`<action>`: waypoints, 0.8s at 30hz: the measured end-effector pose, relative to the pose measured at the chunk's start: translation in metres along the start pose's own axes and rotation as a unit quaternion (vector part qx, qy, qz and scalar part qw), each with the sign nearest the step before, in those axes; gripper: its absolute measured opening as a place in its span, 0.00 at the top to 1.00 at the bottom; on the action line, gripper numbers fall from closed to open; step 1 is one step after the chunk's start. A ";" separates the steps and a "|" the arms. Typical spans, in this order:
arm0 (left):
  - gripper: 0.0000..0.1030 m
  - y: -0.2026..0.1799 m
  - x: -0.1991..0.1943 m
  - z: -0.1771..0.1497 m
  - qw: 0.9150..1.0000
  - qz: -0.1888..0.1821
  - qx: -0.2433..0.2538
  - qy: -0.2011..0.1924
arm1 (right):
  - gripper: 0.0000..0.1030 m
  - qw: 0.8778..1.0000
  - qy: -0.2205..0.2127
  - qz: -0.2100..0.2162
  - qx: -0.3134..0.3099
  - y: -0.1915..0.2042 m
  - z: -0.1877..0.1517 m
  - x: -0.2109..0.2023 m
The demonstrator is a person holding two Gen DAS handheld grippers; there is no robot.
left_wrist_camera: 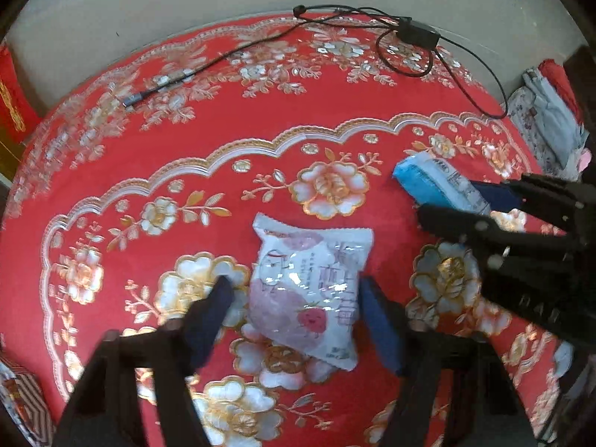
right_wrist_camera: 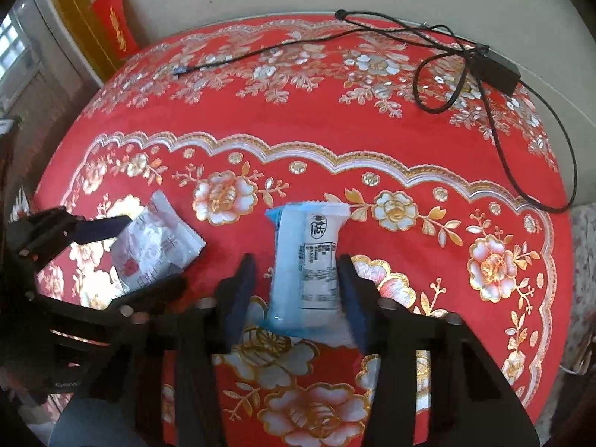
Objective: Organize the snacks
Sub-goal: 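Grasp the pink strawberry bun packet with the left tool while the right tool grasps the blue wafer packet, then carry the pink packet and blue wafer packet over the white box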
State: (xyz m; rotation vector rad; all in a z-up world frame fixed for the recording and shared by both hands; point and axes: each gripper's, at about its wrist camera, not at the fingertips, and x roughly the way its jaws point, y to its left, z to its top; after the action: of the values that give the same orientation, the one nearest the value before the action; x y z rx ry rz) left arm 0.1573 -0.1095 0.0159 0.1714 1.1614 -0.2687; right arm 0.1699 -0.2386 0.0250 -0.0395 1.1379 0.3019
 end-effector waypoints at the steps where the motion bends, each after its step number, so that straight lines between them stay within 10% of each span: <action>1: 0.46 0.001 -0.001 0.000 1.000 -0.001 0.002 -0.004 | 0.69 1.000 0.000 0.001 -0.001 0.000 -0.001 0.000; 24: 0.46 0.038 -0.048 -0.040 0.999 0.011 -0.025 -0.030 | 0.71 0.999 -0.009 0.039 0.031 0.044 -0.047 -0.028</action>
State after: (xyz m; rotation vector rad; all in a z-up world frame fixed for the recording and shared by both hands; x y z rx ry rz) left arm 0.1157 -0.0566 0.0440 0.1311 1.1047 -0.2238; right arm 0.1065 -0.2114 0.0360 0.0621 1.1323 0.3351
